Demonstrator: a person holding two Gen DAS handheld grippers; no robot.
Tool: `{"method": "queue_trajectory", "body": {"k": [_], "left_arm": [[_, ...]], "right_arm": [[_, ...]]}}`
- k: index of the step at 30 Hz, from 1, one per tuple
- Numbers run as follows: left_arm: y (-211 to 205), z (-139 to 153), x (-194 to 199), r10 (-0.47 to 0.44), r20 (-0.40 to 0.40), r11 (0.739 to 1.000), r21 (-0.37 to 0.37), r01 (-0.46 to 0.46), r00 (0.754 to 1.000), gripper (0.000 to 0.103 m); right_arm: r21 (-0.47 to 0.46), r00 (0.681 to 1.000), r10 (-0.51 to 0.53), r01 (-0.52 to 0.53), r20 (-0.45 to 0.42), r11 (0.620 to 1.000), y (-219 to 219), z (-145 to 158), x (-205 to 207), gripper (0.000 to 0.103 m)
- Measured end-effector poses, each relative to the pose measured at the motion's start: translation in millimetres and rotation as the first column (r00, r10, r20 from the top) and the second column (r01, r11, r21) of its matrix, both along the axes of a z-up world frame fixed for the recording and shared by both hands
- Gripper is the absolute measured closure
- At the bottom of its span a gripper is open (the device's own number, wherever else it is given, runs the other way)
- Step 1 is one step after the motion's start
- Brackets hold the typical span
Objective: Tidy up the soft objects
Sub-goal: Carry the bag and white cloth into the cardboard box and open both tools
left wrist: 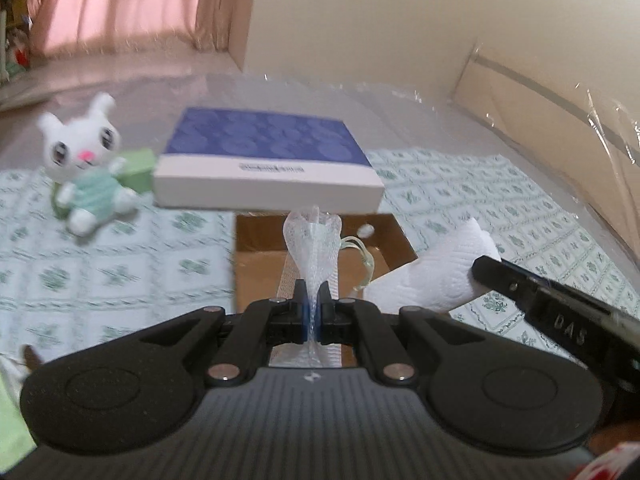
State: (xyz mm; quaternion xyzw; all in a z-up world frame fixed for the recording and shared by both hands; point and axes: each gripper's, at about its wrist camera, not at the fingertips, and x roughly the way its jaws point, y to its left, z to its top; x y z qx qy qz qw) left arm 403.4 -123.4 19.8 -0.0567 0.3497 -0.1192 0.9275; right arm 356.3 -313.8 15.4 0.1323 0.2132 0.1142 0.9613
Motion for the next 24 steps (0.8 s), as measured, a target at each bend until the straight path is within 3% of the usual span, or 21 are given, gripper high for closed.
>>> {"method": "queue_trajectory", "body": {"k": [4, 6, 9, 20, 21, 24], "left_arm": [[-18, -19, 29, 0.001, -0.050, 1.000, -0.015, -0.002, 0.999, 0.097], [-20, -28, 42, 0.002, -0.068, 1.000, -0.027, -0.004, 0.998, 0.085], [-23, -40, 57, 0.007, -0.092, 1.000, 0.004, -0.007, 0.996, 0.083], [-16, -58, 63, -0.033, -0.112, 0.999, 0.036, 0.037, 0.993, 0.075], [-15, -58, 62, -0.036, -0.112, 0.998, 0.042, 0.041, 0.993, 0.074], [-13, -58, 58, -0.034, -0.106, 0.997, 0.069, 0.042, 0.994, 0.071]], "right_arm": [[-0.020, 1.000, -0.014, 0.014, -0.010, 1.000, -4, -12, 12, 0.090], [-0.028, 1.000, -0.026, 0.025, -0.010, 0.999, -5, -17, 20, 0.090], [-0.030, 0.999, -0.046, 0.046, -0.014, 0.998, -4, -25, 33, 0.090], [0.059, 0.994, -0.096, 0.098, -0.044, 0.993, -1, -46, 56, 0.089], [0.071, 0.994, -0.086, 0.090, -0.061, 0.993, -1, -48, 59, 0.087], [0.082, 0.990, -0.066, 0.076, -0.126, 0.994, -1, -53, 63, 0.065]]}}
